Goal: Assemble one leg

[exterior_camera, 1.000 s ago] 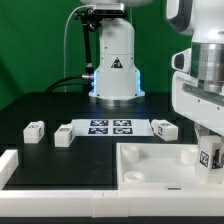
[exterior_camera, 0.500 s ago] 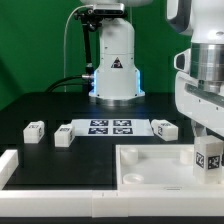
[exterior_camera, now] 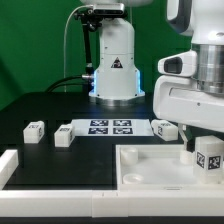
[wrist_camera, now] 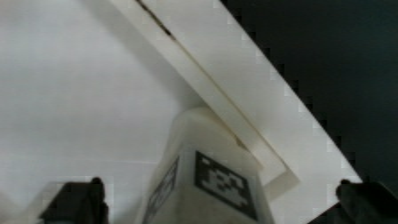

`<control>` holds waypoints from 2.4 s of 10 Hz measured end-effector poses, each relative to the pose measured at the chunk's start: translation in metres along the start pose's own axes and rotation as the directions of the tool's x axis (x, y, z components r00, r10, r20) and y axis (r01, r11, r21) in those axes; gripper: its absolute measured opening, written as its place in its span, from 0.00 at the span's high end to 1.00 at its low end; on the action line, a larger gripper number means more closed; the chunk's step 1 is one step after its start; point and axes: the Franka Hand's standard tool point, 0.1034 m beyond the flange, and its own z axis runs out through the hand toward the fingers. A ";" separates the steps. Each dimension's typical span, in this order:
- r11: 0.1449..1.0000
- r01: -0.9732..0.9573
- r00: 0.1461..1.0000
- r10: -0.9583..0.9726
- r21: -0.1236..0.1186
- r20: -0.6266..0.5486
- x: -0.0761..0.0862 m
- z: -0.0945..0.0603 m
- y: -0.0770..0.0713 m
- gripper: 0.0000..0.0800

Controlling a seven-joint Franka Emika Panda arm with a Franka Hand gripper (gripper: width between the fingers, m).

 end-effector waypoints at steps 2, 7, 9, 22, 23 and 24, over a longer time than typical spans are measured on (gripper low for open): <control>0.979 0.202 0.979 -0.202 -0.001 -0.002 0.001 0.000 0.000 0.19; 0.796 0.605 0.796 -0.605 -0.012 -0.003 0.004 -0.001 0.003 0.19; 0.678 0.735 0.678 -0.735 -0.022 -0.003 0.006 -0.001 0.004 0.19; 0.999 -0.045 0.999 0.045 0.016 -0.025 0.006 -0.001 0.005 0.64; 0.992 -0.126 0.992 0.126 0.017 -0.024 0.006 -0.001 0.005 0.64; 0.961 -0.277 0.961 0.277 0.022 -0.019 0.006 -0.001 0.005 0.64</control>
Offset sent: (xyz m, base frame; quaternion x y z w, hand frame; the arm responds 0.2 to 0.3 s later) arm 0.0029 0.0055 0.0003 0.0232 -0.0128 -0.2376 0.9710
